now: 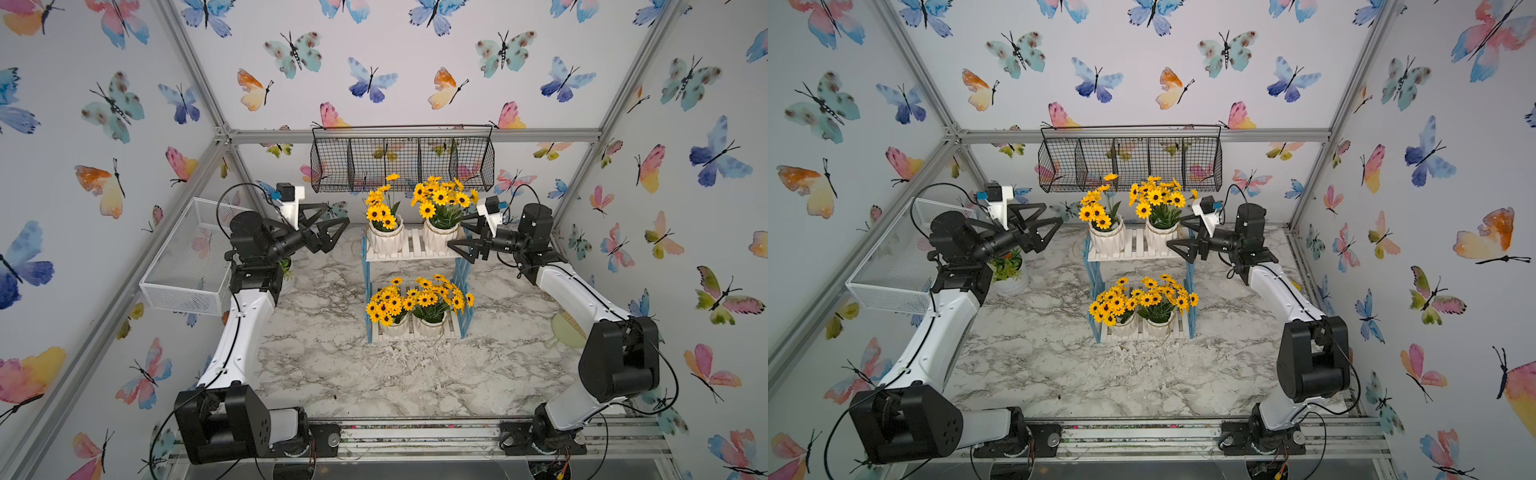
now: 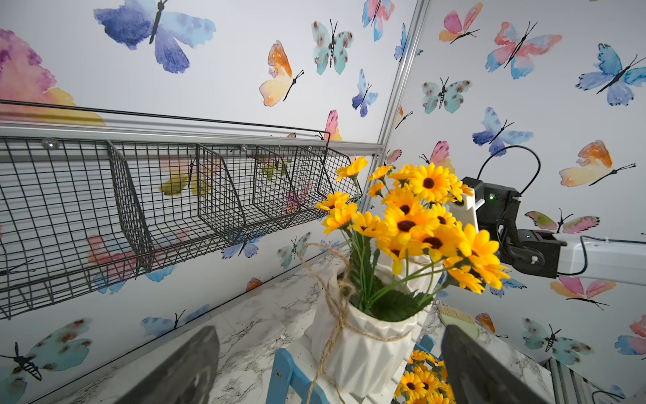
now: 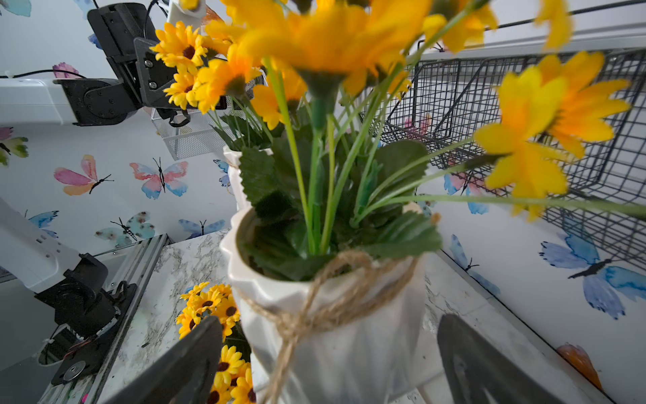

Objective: Take the sunflower pots off the shelves
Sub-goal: Pick up the sunflower pot from the shelf.

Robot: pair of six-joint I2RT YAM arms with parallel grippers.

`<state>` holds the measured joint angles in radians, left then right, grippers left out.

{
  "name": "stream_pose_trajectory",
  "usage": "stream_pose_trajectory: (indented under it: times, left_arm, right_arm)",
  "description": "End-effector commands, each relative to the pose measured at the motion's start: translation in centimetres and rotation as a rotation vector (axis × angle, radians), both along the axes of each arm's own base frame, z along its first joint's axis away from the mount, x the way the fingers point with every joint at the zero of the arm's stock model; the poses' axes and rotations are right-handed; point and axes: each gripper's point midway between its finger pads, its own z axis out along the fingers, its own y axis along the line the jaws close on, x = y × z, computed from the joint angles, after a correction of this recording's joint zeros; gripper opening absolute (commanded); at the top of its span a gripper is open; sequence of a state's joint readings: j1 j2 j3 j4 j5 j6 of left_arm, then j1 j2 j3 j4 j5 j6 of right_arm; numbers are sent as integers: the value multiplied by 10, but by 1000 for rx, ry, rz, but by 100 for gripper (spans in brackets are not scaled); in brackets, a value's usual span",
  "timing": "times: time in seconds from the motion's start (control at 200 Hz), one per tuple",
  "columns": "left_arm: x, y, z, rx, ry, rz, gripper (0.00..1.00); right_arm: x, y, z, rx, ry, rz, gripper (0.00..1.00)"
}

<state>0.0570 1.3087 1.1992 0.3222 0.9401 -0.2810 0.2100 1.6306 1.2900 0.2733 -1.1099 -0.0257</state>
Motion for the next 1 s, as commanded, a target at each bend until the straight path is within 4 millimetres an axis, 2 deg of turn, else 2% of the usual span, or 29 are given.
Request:
stream_pose_trajectory:
  times: [0.0,0.3,0.996]
  left_arm:
    - [-2,1,9,-3,-21,-2,98]
    - [0,1,7,-4,-16,0,98]
    - [-3,1,8,-6,-20,2,98]
  right_arm:
    - [1,7,13,15,-36,23,99]
    - [4,16,15,15,-42,32,99]
    - [10,38,4,-13,-11,39,99]
